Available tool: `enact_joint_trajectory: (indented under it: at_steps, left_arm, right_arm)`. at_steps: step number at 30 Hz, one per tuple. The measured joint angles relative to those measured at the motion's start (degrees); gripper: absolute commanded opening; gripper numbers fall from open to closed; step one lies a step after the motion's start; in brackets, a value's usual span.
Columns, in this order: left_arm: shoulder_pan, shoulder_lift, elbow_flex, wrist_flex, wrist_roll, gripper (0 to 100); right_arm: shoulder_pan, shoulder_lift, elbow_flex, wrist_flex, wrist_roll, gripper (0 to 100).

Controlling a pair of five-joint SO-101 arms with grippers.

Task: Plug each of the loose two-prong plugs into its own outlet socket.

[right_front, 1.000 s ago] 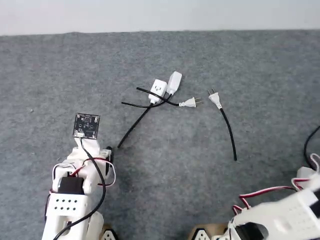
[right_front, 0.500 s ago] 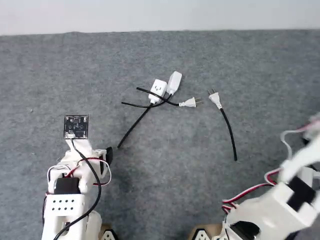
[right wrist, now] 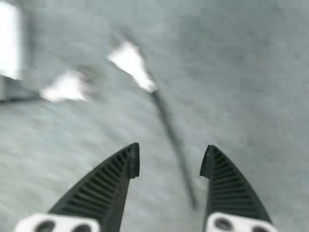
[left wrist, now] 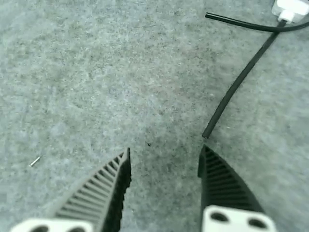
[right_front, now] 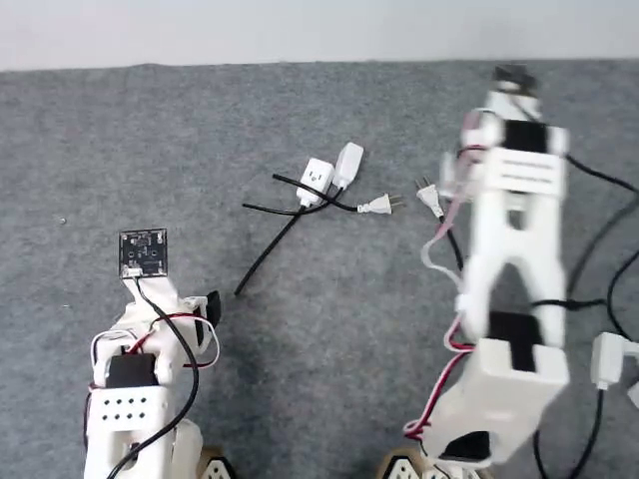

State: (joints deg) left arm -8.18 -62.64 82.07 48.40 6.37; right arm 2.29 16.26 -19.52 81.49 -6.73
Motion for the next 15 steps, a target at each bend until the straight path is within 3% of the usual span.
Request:
enact_joint_trajectory:
  at_steps: [5, 15]
  left_arm:
    - [-1.2, 6.3, -2.5, -2.8, 0.1, 22]
    - [-3.6, 33.7, -16.7, -6.1, 0.1, 22]
  right_arm:
    - [-7.8, 3.3, 0.0, -12.7, -6.7, 19.8]
    - [-10.8, 14.3, -2.5, -31.2, -8.3, 19.8]
